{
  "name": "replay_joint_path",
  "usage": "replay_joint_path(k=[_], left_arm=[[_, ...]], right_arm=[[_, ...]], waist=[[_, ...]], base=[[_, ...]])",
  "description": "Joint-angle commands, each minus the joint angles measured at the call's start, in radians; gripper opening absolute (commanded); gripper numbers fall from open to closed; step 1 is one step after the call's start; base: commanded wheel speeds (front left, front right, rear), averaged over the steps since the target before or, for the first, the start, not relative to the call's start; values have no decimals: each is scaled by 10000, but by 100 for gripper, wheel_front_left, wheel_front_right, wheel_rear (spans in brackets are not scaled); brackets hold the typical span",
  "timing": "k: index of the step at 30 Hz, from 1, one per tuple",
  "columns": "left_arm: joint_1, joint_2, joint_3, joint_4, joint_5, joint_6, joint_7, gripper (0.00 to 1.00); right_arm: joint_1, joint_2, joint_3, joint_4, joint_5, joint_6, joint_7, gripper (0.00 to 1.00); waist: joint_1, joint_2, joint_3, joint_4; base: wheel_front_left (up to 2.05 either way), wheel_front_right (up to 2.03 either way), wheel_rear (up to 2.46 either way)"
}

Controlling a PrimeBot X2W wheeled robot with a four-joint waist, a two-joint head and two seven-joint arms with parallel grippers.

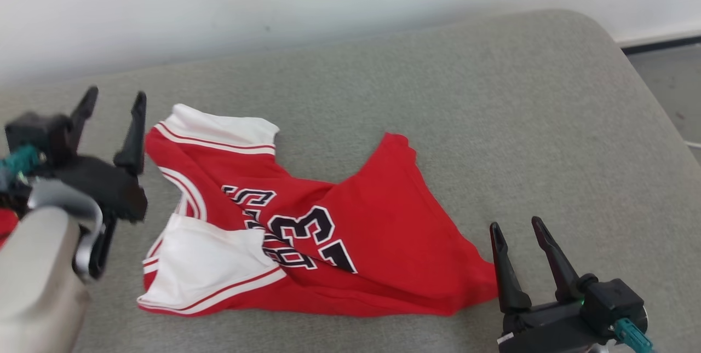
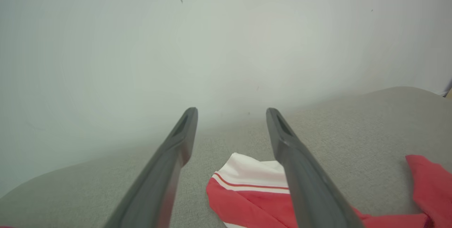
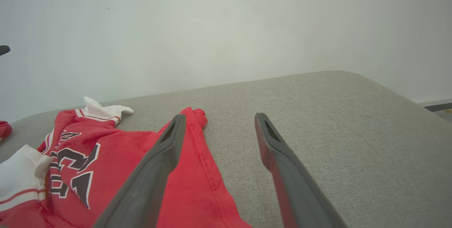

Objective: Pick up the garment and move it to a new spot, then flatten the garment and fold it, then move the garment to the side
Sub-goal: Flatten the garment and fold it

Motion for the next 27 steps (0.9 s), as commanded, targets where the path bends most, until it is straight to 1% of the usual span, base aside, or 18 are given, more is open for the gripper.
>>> replay_joint_path(k=[1, 6, 13, 14, 20, 27], left_arm=[[588, 8, 243, -422, 194, 150, -11, 100], [2416, -132, 1329, -2349, 675, 587, -14, 100], [4678, -387, 2418, -4143, 1206, 994, -14, 100], [5200, -452, 2599, -4524, 1390, 1069, -14, 100], [6445, -787, 3079, -5565, 1967, 1184, -16, 100], [7506, -1304, 3601, -6263, 2389, 1194, -15, 100]], right_arm=[[160, -88, -8, -7, -48, -27, -4, 100], [466, -130, -44, -34, -92, -27, -4, 100], [845, -113, -114, -92, -163, -27, -4, 100], [922, -109, -127, -111, -173, -27, -4, 100], [1185, -109, -139, -153, -167, -27, -4, 100], [1323, -98, -167, -218, -201, -27, -3, 100]], waist=[[1, 1, -550, 558], [1, 1, -922, 1036], [1, 1, -1265, 1592], [1, 1, -1321, 1728], [1, 1, -1492, 2054], [1, 1, -1543, 2208]], base=[[0, 0, 0], [0, 0, 0], [0, 0, 0], [0, 0, 0], [0, 0, 0], [0, 0, 0]])
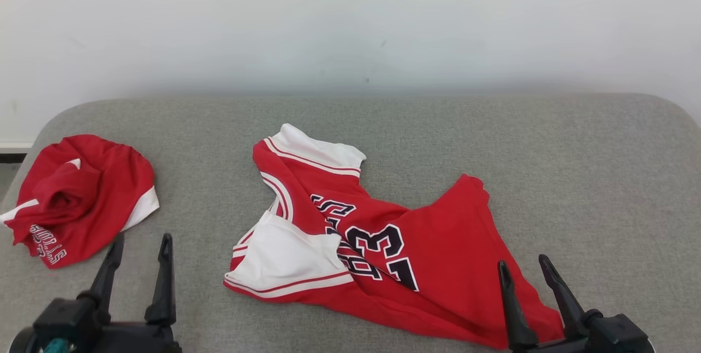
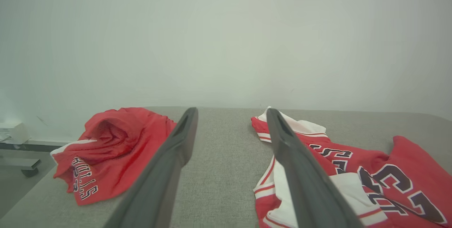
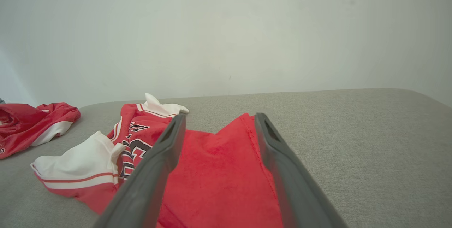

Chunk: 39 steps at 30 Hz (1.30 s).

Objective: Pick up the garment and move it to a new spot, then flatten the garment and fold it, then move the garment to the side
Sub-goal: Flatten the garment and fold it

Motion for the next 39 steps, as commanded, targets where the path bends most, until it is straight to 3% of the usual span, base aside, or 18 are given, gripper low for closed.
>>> replay_joint_path(k=[1, 10, 19, 30, 39], left_arm=[[304, -136, 158, -130, 175, 27, -7, 100], [1264, -787, 1010, -332, 697, -73, -7, 100], [1311, -1321, 1421, -106, 1166, -634, -6, 100], [-617, -1293, 1114, 904, 1605, -1486, -8, 100], [-2818, -971, 471, 2759, 1583, -1927, 439, 100]], right_arm=[[124, -24, -18, -32, -46, -27, -3, 100], [190, 30, -41, 22, 80, -27, -3, 100], [148, 89, -13, 84, 74, -27, -3, 100], [-211, 59, 17, 151, 106, -27, -3, 100], [-546, 90, -44, 203, 97, -27, -3, 100]], waist=[[2, 1, -5, 33], [2, 1, 55, 58], [2, 1, 138, 93], [2, 1, 642, -272], [2, 1, 1291, -1006]], base=[[0, 0, 0], [0, 0, 0], [0, 0, 0], [0, 0, 0], [0, 0, 0]])
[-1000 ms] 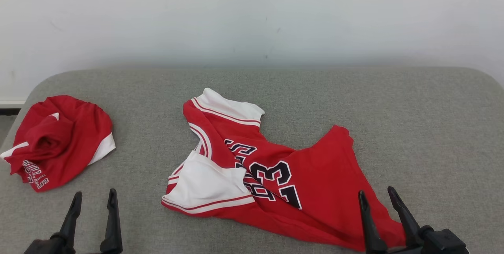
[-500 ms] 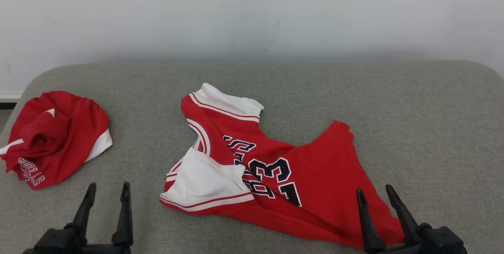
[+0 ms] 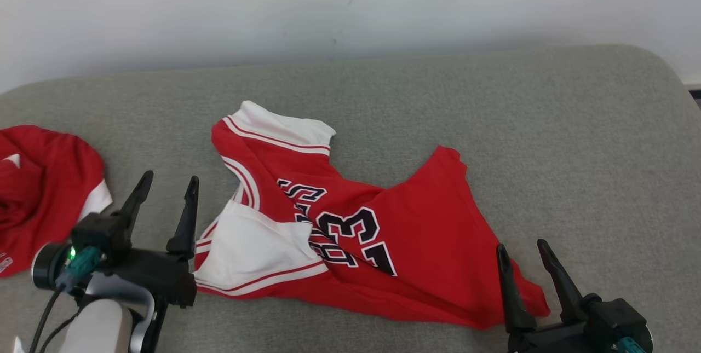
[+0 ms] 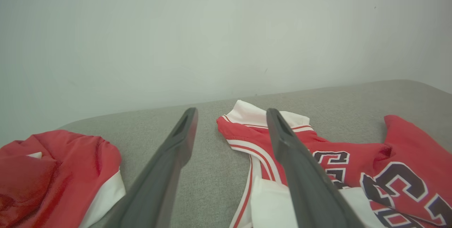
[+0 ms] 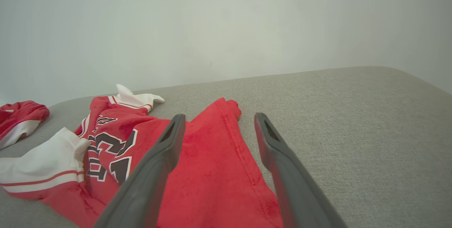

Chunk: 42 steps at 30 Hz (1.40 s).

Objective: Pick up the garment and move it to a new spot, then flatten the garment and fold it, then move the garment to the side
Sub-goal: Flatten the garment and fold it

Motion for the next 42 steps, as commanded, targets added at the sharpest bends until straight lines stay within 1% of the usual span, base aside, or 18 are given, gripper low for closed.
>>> replay_joint_path(k=[1, 6, 11, 13, 18, 24, 25, 26, 27, 28, 34, 38, 42], left_arm=[[-423, 126, -110, 403, -56, -68, 202, 100], [-1160, 276, -372, 1390, -231, -175, 697, 100], [-1558, 338, -648, 2354, -404, -219, 1073, 100], [-1612, 350, -726, 2495, -415, -234, 1081, 100], [-1800, 349, -1046, 3395, -635, -275, 1269, 100], [-1960, 283, -1404, 4222, -877, -256, 1095, 100], [-1995, 287, -1481, 4332, -891, -259, 1065, 91], [-2036, 286, -1589, 4418, -916, -261, 1017, 54], [-2071, 262, -1680, 4497, -969, -261, 946, 21], [-2099, 243, -1801, 4536, -992, -262, 891, 0], [-2184, 183, -2255, 4677, -1155, -265, 394, 0], [-2176, 211, -2339, 4563, -1210, -265, 50, 0], [-1553, 51, -2322, 3788, -1451, -265, -233, 0]], right_arm=[[-123, 23, -22, -6, 41, -27, -3, 100], [-256, 49, -41, 12, 64, -27, -3, 100], [-384, 69, -42, 42, 96, -27, -3, 100], [-398, 69, -45, 54, 100, -27, -3, 100], [-494, 75, -43, 89, 92, -27, -3, 100], [-511, 29, -24, 106, 64, -27, -3, 100], [-516, 25, -21, 104, 66, -27, -3, 100], [-519, 16, -13, 102, 67, -27, -3, 100], [-511, 0, -16, 106, 61, -27, -3, 100], [-484, -21, -27, 109, 55, -27, -3, 100], [-238, -64, -122, 107, -1, -27, -3, 100], [-87, -72, -138, 173, 10, -27, -3, 100], [180, -74, -156, 209, 143, -27, -3, 100]], waist=[[-1, -1, 410, -420], [-1, -1, 717, -718], [-1, -1, 902, -882], [-1, -1, 928, -909], [-1, -1, 977, -987], [-1, -1, 950, -1071], [-1, -1, 950, -1088], [-1, -1, 946, -1103], [-1, -1, 921, -1110], [-1, -1, 898, -1111], [-1, -1, 637, -967], [-1, -1, 317, -741], [-1, -1, -138, -280]], base=[[0, 0, 0], [0, 0, 0], [0, 0, 0], [0, 0, 0], [0, 0, 0], [0, 0, 0], [0, 0, 0], [0, 0, 0], [0, 0, 0], [0, 0, 0], [0, 0, 0], [0, 0, 0], [0, 0, 0]])
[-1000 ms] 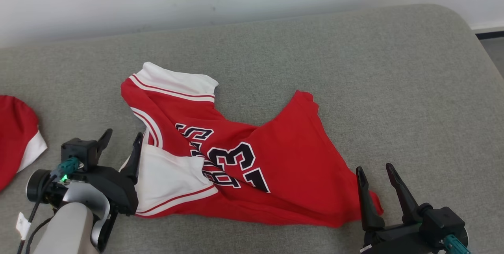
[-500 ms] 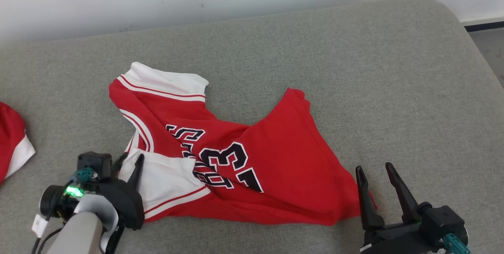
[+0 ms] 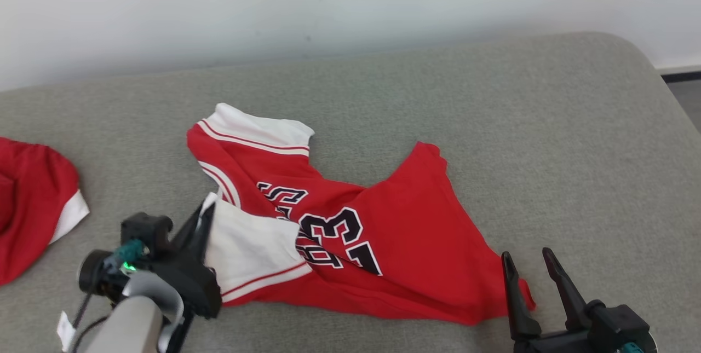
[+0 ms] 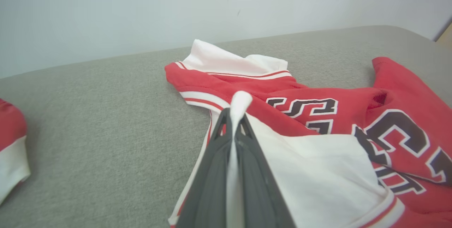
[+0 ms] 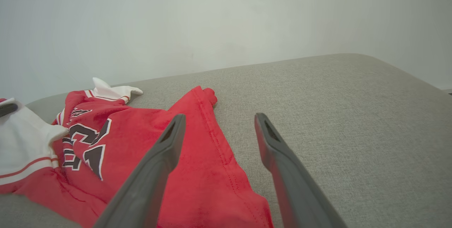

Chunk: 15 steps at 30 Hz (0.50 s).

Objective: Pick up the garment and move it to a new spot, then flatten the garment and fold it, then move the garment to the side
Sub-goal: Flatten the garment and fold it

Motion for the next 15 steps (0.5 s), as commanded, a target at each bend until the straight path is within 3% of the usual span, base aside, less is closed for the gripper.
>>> replay_joint_path(k=[1, 5, 15], left_arm=[[465, -64, -22, -313, -125, 22, -85, 0], [1609, -152, -182, -1434, -186, 34, -134, 0], [4256, -252, -129, -3366, -645, 555, -156, 0]], right_arm=[[172, -33, -36, 0, 125, -27, -3, 100], [347, -20, -33, -8, 165, -27, -5, 100], [402, -31, -150, -8, 198, -27, -3, 100]], waist=[[1, -1, -397, 472], [1, -1, -589, 936], [1, -1, -645, 1682]], base=[[0, 0, 0], [0, 0, 0], [0, 0, 0]])
